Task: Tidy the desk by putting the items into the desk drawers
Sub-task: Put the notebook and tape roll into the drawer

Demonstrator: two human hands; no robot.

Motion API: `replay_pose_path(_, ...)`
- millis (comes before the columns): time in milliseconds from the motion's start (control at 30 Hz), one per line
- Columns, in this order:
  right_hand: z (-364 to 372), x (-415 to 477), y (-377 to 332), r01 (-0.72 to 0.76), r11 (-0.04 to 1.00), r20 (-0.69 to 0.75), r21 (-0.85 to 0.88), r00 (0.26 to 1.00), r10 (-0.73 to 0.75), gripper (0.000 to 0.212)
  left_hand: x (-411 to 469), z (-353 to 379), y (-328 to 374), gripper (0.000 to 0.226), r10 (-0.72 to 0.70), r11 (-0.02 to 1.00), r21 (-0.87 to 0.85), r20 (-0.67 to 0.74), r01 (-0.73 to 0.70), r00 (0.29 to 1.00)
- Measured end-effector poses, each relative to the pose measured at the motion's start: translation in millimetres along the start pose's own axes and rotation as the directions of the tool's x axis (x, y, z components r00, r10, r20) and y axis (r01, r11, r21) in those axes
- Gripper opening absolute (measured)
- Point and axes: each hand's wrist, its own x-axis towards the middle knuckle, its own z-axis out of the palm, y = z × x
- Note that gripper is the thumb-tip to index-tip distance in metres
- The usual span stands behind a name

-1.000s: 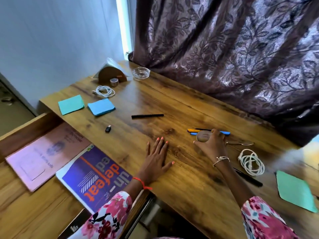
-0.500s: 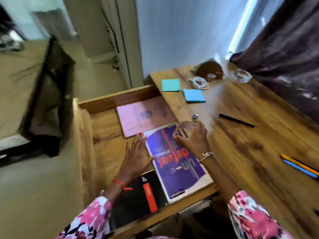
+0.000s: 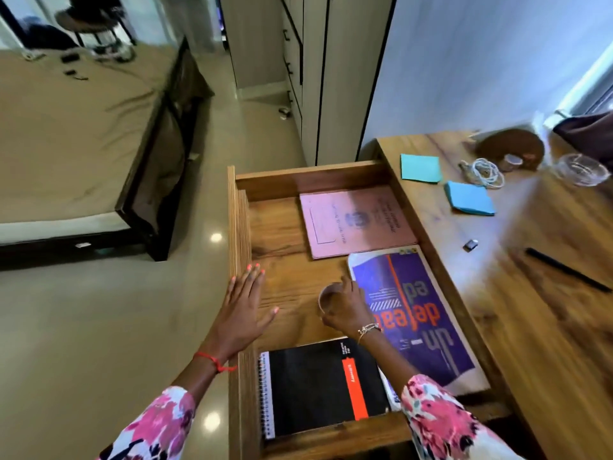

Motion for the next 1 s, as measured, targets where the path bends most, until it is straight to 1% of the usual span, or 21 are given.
replay_pose_path(67,1.5,2.2,0.3,-0.010,1.000,-0.002,-0.023,1.000,0.010,0.095,-1.4,2.3,-1.2,0.077,0.010,1.000,0.001,0.008,-0.010,1.000)
replay_pose_path(167,0.6,4.4,0.7,-0.010,0.999,0.019,-0.046,1.000,0.011,0.099,-1.0,5.3,0.8,0.076,0.014,1.000,0.012,0.004,-0.014,1.000)
replay_pose_path(233,-1.7,4.1,1.3,-0.004,0.998,0.038,-0.064,0.999,0.006,0.105,4.4,4.9,5.7,0.076,0.014,1.000,-0.023,-0.007,-0.015,1.000)
replay_pose_path(300,-7.7,3.1,2.8,-0.005,0.999,0.016,-0.050,1.000,0.006,0.105,15.2,3.6,14.7,0.076,0.033,0.998,-0.058,-0.019,-0.034,0.999)
replay_pose_path(367,-19.0,1.8,6.4,0.003,1.000,-0.066,0.020,0.998,-0.002,0.098,29.8,2.1,27.5,0.076,0.071,0.994,-0.082,-0.015,-0.072,0.997)
replay_pose_path(433,-37.1,-0.3,14.4,0.033,0.997,-0.190,0.076,0.982,-0.018,0.085,48.6,0.7,47.0,0.077,0.128,0.986,-0.101,-0.016,-0.129,0.992)
replay_pose_path(500,-61.5,-2.7,25.1,0.046,0.993,-0.310,0.107,0.951,-0.010,0.074,69.9,-1.4,73.2,0.077,0.181,0.975,-0.128,-0.024,-0.183,0.983)
replay_pose_path(600,-105.4,-7.9,52.0,0.037,0.985,-0.478,0.168,0.877,0.049,0.058,102.8,-1.6,124.3,0.080,0.278,0.951,-0.137,-0.019,-0.278,0.961)
replay_pose_path(767,-168.7,-13.5,114.3,-0.057,0.984,-0.602,0.171,0.784,0.150,0.039,138.8,10.7,213.5,0.087,0.406,0.896,-0.193,-0.010,-0.400,0.914)
replay_pose_path(800,-178.5,-13.7,126.8,-0.077,0.982,-0.612,0.171,0.773,0.167,0.038,142.9,16.1,230.1,0.089,0.419,0.892,-0.192,0.007,-0.410,0.908)
replay_pose_path(867,-191.8,-12.2,147.0,-0.114,0.983,-0.600,0.147,0.779,0.180,0.040,149.1,28.7,256.3,0.093,0.420,0.897,-0.176,0.055,-0.405,0.906)
replay_pose_path(933,-199.8,-7.1,162.8,-0.137,0.981,-0.560,0.134,0.807,0.189,0.039,154.7,42.0,275.8,0.097,0.406,0.909,-0.154,0.125,-0.387,0.905)
replay_pose_path(1000,-203.5,0.8,171.9,-0.131,0.981,-0.515,0.145,0.836,0.188,0.039,158.6,52.1,287.4,0.101,0.386,0.921,-0.134,0.191,-0.365,0.903)
